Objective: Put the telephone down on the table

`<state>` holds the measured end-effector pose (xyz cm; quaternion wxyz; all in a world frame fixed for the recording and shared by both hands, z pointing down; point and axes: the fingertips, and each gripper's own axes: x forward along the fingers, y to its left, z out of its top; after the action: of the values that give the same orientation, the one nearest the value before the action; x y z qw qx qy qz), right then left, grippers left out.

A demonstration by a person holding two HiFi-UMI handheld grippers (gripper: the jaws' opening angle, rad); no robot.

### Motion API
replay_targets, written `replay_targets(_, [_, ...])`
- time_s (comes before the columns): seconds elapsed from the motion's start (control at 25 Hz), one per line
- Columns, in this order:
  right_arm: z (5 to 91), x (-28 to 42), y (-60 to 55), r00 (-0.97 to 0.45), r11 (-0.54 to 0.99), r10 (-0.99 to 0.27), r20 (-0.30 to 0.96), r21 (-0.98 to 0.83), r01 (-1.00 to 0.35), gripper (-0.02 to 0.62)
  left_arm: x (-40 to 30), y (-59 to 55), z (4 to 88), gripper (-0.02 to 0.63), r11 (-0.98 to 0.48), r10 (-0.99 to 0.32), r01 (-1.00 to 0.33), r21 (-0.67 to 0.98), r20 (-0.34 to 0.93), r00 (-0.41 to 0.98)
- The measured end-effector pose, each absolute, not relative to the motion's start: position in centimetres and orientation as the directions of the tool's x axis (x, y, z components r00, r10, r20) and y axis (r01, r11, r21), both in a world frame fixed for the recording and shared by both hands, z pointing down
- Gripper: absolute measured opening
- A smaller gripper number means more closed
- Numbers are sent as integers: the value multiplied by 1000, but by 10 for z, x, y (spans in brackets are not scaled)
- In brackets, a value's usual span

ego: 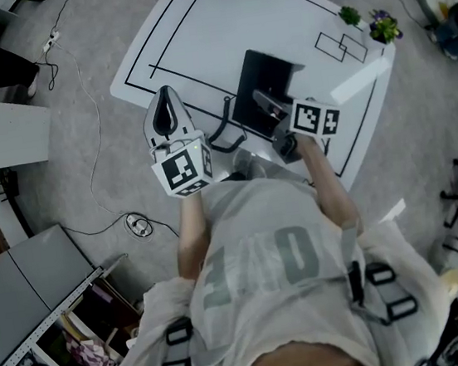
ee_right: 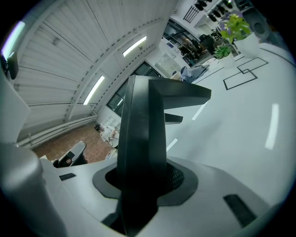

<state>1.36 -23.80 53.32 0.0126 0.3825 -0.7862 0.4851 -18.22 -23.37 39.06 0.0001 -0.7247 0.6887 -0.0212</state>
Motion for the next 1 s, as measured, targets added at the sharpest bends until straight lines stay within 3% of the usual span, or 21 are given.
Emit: replay_targets(1.0, [549, 26, -243, -693, 99, -601, 398, -823, -559, 153, -186, -245, 388, 9, -78, -997, -996, -33, 30, 77])
